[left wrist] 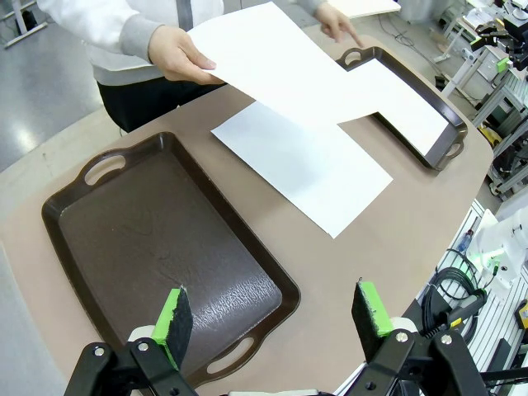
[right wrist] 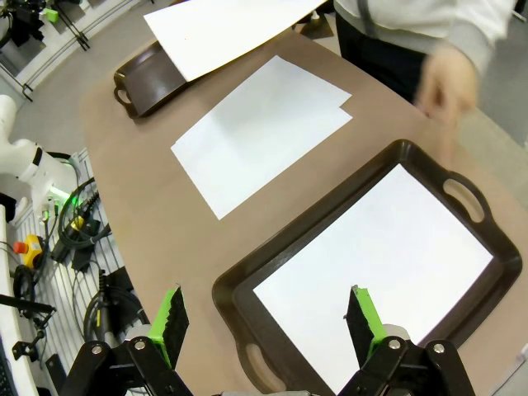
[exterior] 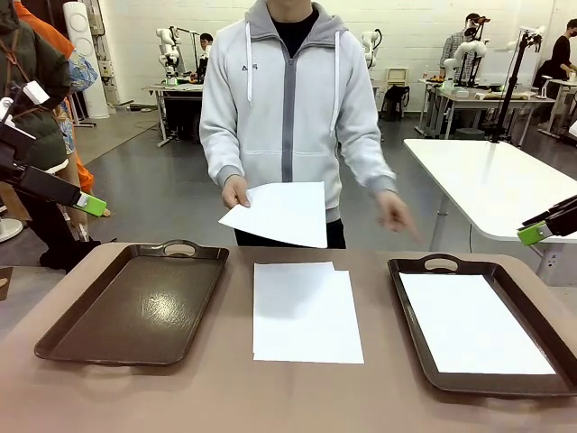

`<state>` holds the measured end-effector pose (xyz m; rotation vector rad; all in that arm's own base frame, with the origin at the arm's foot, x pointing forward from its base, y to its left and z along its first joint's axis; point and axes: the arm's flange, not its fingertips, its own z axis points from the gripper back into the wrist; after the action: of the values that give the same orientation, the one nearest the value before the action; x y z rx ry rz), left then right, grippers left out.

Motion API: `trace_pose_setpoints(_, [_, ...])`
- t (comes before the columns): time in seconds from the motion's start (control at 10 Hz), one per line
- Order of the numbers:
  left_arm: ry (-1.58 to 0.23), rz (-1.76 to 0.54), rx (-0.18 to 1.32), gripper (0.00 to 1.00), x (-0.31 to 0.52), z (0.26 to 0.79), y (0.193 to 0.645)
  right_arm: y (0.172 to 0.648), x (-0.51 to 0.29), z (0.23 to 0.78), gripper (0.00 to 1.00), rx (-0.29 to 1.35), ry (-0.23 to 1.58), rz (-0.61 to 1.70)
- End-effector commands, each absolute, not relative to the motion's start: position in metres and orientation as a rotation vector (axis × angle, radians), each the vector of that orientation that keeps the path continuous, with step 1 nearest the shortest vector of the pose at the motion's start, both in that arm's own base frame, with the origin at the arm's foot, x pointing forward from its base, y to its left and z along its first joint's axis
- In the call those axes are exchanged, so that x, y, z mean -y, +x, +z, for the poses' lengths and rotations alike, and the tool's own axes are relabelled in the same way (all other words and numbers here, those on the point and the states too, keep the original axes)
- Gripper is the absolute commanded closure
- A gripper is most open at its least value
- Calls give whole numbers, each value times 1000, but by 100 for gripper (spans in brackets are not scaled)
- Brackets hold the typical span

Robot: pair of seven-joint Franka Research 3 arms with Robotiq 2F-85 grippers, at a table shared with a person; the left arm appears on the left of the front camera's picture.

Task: Sort the A4 documents.
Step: Receive the A4 Paper.

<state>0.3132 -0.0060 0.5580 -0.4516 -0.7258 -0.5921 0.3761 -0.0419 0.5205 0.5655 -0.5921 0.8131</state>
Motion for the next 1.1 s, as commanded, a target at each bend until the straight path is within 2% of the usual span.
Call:
trace_pose_setpoints(0.0, [-462, -601, 729, 0, 5, 558, 313, 375, 41, 520, 0, 586, 562, 820])
trace_pose_setpoints(1.0, [-462, -601, 729, 0, 5, 558, 313, 375, 41, 520, 0, 586, 562, 820])
